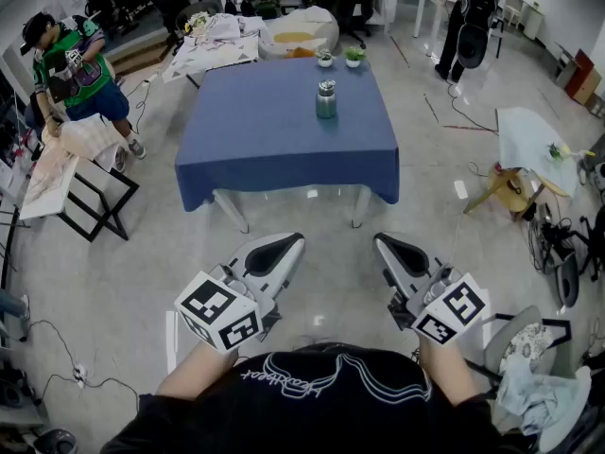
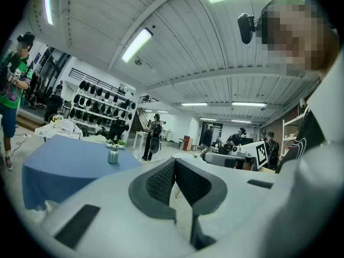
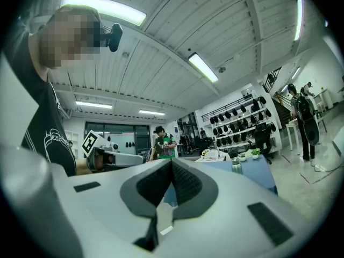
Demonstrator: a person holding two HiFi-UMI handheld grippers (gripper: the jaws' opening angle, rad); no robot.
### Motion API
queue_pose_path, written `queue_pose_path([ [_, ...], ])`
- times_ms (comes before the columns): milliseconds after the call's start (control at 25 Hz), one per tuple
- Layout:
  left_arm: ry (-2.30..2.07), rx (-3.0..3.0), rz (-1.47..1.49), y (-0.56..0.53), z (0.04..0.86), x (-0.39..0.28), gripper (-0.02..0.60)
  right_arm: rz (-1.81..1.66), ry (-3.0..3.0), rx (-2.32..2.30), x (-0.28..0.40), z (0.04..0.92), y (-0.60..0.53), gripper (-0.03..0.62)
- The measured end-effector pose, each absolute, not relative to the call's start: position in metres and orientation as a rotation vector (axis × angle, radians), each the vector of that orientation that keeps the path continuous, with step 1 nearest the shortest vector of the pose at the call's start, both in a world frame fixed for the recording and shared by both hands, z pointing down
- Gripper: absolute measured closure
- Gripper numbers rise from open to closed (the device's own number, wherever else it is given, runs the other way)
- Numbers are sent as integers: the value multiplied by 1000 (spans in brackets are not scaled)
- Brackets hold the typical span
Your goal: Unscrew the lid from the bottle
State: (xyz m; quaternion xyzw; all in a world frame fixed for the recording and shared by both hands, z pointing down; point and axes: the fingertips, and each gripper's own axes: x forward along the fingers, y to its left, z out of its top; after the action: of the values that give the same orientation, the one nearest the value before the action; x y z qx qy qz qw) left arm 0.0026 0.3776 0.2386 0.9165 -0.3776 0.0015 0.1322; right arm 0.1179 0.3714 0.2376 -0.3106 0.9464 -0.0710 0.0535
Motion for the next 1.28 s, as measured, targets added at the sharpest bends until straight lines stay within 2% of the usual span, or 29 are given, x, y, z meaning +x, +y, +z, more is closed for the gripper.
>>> queue_pose_path([
  [560, -1143, 2744, 17, 387, 223, 26, 577, -162, 2835, -997, 151, 225, 372, 591],
  [640, -1157, 2754, 12, 389, 223, 28, 575, -155, 2823, -1035, 159, 226, 370, 489],
  [680, -1164, 2751, 3, 389, 223, 27, 574, -142, 2819, -1056, 163, 226, 369, 475],
  [720, -1166, 2746, -7, 389, 224, 27, 544, -127, 2816, -1074, 167, 225, 369, 462],
  [760, -1166, 2740, -11, 389, 225, 28, 484, -113, 2817, -1085, 171, 224, 369, 449],
  [960, -1205, 2770, 68, 393, 235, 30, 383, -79, 2829, -1105, 183, 220, 371, 366],
  [1080, -1218, 2785, 114, 391, 241, 32, 345, -72, 2828, -1133, 188, 221, 366, 273],
  [1280, -1264, 2754, 103, 376, 254, 25, 293, -48, 2849, -1150, 188, 229, 357, 229],
])
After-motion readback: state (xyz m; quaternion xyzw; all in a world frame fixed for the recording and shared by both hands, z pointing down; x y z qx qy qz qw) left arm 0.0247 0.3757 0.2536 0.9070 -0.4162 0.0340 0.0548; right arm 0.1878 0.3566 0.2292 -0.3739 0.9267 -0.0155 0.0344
